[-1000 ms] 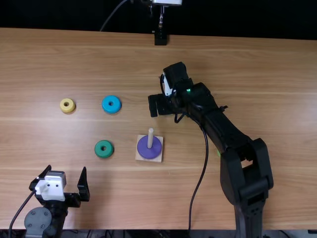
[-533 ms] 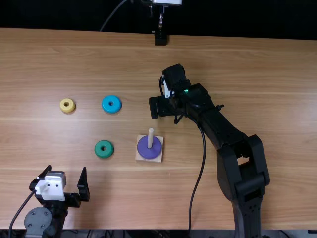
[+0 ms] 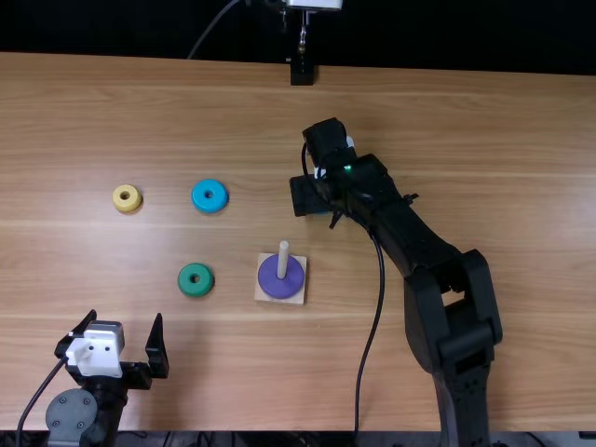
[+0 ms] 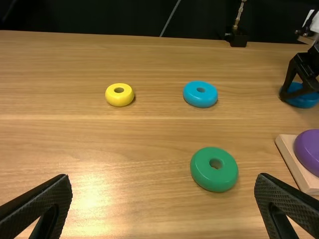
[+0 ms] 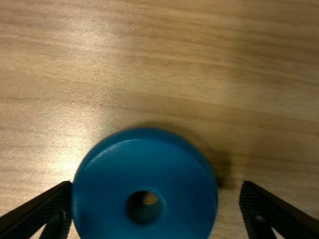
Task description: Build the Hanoi tower: stack the rings onto the peg from bottom to top in this color order: purple, dark blue, light blue, dark green, light green, yellow, orange.
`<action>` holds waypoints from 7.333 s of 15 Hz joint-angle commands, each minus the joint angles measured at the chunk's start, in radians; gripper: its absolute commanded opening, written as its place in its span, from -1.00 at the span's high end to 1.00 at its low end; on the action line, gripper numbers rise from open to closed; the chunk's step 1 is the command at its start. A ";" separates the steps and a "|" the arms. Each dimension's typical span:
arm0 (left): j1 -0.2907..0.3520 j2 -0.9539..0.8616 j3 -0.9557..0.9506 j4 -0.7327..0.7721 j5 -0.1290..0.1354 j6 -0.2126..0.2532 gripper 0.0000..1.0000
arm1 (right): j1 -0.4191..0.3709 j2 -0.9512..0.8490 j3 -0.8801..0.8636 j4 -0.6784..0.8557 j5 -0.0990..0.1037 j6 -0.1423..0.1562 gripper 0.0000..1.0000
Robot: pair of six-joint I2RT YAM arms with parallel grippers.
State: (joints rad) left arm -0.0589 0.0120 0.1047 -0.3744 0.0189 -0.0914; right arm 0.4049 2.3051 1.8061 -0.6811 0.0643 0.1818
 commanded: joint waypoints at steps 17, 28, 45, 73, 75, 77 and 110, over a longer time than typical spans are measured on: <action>-0.007 -0.012 -0.105 -0.077 0.003 0.007 -1.00 | 0.091 -0.314 0.104 -0.367 0.037 0.006 1.00; -0.007 -0.012 -0.105 -0.077 0.003 0.007 -1.00 | 0.210 -0.417 0.226 -0.572 0.035 0.017 1.00; -0.007 -0.012 -0.105 -0.077 0.003 0.007 -1.00 | 0.322 -0.461 0.194 -0.603 0.033 0.030 1.00; -0.007 -0.012 -0.105 -0.077 0.003 0.007 -1.00 | 0.328 -0.372 0.137 -0.583 0.035 0.024 1.00; -0.007 -0.012 -0.105 -0.077 0.003 0.007 -1.00 | 0.327 -0.366 0.134 -0.585 0.035 0.024 1.00; -0.007 -0.012 -0.105 -0.077 0.003 0.007 -1.00 | 0.319 -0.363 0.136 -0.585 0.035 0.024 1.00; -0.007 -0.012 -0.105 -0.077 0.003 0.007 -1.00 | -0.281 -1.167 -0.700 0.395 -0.105 0.008 -1.00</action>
State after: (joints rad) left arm -0.0589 0.0120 0.1047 -0.3748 0.0189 -0.0906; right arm 0.1413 1.1851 1.1347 -0.2901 0.0067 0.1818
